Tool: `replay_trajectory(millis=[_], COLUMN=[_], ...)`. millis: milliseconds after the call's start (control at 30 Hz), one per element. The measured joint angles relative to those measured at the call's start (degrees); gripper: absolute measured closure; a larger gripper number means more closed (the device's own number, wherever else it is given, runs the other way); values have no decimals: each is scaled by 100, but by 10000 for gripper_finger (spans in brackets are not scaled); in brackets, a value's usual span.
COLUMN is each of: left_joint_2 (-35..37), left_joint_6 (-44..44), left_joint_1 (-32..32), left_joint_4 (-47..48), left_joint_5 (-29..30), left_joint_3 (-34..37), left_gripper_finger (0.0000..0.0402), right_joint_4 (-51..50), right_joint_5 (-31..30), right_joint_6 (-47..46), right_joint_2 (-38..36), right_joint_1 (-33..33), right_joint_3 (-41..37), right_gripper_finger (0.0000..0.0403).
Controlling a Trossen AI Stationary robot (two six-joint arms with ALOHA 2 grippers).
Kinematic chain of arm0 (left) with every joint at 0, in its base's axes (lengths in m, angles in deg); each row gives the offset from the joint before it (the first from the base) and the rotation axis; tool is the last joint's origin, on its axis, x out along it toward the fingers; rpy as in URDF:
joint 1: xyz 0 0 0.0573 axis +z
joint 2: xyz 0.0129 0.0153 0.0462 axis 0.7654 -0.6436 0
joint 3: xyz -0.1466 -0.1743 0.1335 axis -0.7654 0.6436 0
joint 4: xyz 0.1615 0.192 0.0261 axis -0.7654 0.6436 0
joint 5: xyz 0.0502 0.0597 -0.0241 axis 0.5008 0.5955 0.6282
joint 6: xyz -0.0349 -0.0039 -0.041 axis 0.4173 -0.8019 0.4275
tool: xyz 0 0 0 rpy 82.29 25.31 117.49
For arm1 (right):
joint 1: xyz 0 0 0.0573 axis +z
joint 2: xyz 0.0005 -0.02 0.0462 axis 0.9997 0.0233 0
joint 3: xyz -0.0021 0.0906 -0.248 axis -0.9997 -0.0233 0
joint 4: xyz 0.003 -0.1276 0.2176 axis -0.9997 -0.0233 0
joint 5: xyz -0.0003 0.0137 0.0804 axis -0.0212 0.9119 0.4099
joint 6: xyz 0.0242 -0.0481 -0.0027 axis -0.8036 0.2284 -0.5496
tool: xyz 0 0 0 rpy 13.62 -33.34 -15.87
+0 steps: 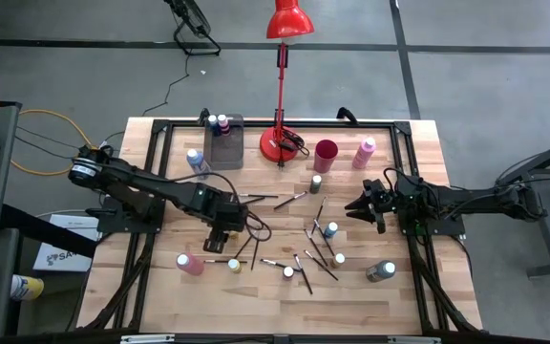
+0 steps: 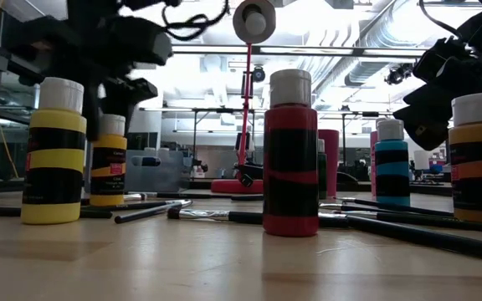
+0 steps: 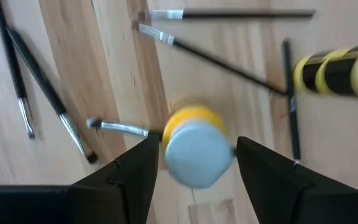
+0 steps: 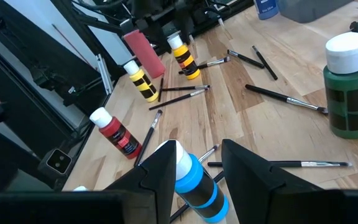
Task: Pick & Place Paint Supplies
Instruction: Put the small yellow black paint bottle into the bin
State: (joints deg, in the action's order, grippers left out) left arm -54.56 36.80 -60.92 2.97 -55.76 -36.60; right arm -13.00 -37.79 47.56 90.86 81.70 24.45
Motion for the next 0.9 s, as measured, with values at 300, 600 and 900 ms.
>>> replay_trajectory(millis=[300, 600, 900], left_joint_2=[297, 283, 246], left_joint_6=[24, 26, 25], left_joint_1=[7, 7, 7], left_joint_4=[-21, -26, -20], left_joint_5=[143, 192, 200], left_joint_3=[-1, 3, 3], left_gripper_finger=[190, 237, 266], right_joint_4=[-45, -32, -32], right_joint_5=[-2, -2, 0], right_joint_6=[0, 0, 0], right_joint_2=[2, 0, 2], right_joint_1=[0, -1, 1], right_joint_3=[1, -1, 1], right_gripper_finger=[280, 280, 280])
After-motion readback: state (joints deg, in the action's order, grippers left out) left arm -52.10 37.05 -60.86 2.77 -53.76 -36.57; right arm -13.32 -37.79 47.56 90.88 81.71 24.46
